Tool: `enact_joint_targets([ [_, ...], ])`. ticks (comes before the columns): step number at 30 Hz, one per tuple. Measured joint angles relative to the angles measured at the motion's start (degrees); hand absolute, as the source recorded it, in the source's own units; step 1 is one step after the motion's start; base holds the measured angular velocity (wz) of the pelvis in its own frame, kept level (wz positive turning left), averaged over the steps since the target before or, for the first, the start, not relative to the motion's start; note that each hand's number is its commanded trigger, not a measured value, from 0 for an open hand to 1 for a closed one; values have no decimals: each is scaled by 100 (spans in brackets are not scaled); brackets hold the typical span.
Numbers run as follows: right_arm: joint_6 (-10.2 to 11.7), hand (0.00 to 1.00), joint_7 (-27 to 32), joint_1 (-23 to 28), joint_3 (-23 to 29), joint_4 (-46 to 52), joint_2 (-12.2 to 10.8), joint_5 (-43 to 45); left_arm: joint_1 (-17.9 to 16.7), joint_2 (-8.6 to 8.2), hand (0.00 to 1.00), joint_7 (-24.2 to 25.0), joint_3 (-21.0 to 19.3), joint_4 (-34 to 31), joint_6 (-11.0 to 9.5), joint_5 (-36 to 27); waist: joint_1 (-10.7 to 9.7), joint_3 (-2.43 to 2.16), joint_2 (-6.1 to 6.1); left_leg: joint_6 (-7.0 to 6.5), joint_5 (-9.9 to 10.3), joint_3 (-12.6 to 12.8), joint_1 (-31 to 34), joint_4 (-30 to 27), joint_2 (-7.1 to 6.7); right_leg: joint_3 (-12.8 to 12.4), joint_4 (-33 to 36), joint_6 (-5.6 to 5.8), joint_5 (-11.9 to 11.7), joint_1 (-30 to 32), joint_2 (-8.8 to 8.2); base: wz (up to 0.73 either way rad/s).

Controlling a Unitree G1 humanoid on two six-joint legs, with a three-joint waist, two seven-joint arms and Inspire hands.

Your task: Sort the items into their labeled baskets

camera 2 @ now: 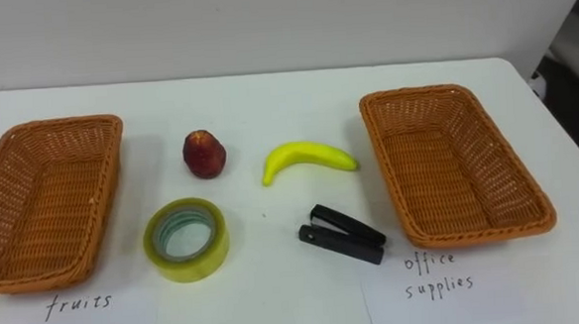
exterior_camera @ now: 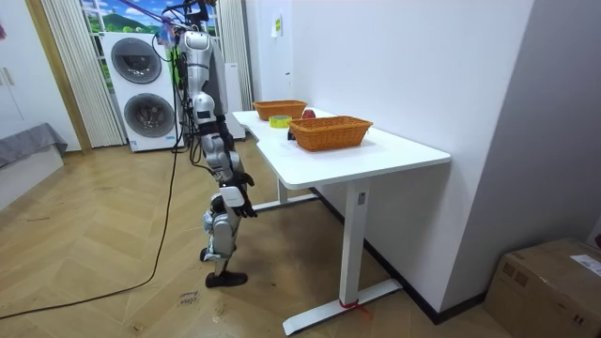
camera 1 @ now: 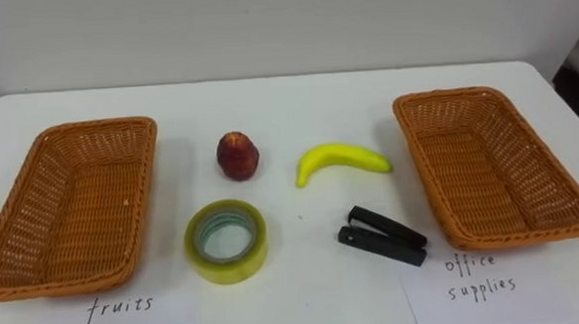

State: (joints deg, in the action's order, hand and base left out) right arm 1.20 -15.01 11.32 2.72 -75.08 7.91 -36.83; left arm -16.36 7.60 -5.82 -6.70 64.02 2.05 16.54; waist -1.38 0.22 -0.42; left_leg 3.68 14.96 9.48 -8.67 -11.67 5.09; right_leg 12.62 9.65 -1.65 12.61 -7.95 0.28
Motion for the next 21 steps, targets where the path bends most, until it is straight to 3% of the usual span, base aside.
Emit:
enact_joint_targets([
  [8, -61, 0, 237, 206, 130, -24, 139, -361, 59, 41, 0, -65, -16, 1, 8, -9, -72, -8, -29, 0, 0, 51, -69, 18, 1, -7, 13, 1, 0, 7, -7, -3],
  [14, -133, 0, 444, 318, 612, 0, 130, -849, 33, 170, 0, -106, -60, 12, -6, -12, -157, -8, -149, 0, 1, 79, -150, 31, -2, -133, 9, 8, 5, -33, 4, -8],
  [16, -144, 0, 497, 384, 857, 6, 131, -1270, 26, 185, 0, -113, -272, 28, -9, -12, -166, -3, -195, 0, 1, 96, -162, 29, -2, -157, 12, 8, 5, -28, 9, -2],
  [21, -147, 0, 892, 538, 1426, 333, 143, -1748, -19, 246, 0, -185, -511, -8, -7, -17, -242, -8, -192, -1, 1, 106, -128, 2, -2, -139, 29, 8, 5, -27, -3, 1],
])
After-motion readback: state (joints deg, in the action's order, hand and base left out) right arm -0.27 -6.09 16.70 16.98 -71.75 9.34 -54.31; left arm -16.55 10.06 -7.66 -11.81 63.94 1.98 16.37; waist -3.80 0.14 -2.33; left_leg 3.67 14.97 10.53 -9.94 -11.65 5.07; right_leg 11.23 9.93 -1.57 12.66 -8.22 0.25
